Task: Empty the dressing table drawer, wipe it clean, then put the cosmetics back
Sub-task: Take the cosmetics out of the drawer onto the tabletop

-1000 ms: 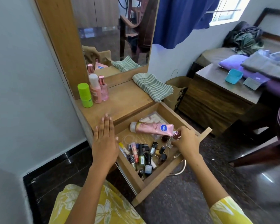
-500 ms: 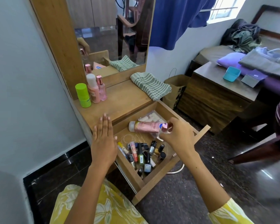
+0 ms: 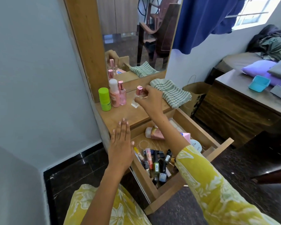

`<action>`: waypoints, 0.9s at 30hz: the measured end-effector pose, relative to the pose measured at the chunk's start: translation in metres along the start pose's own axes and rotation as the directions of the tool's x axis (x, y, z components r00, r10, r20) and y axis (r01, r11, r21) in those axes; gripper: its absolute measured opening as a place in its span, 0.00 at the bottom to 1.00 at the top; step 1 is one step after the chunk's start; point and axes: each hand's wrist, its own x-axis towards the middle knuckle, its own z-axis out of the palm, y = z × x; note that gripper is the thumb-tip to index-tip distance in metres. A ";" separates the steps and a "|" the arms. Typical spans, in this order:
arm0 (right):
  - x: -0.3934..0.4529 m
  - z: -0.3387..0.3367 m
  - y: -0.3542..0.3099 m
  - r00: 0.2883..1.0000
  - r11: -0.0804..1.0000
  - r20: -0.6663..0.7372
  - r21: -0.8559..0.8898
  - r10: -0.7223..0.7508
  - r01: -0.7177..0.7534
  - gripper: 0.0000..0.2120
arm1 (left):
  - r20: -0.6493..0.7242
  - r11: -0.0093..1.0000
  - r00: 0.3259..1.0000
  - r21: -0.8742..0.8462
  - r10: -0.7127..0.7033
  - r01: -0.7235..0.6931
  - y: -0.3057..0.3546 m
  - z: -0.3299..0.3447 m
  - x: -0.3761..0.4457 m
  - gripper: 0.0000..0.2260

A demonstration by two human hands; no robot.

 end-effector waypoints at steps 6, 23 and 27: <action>0.015 0.036 0.009 1.000 0.998 -0.005 0.061 -0.015 0.016 0.10 | -0.010 1.000 1.000 0.008 0.000 0.000 0.000 0.000 0.000 0.32; 0.020 0.059 0.019 0.995 0.990 0.062 0.110 0.081 -0.088 0.17 | 0.000 0.999 1.000 0.047 -0.024 0.024 0.002 -0.001 -0.001 0.32; -0.003 0.032 0.023 0.998 0.999 0.048 0.020 0.043 -0.044 0.19 | 0.006 0.999 1.000 0.040 -0.029 0.029 0.003 -0.003 -0.001 0.31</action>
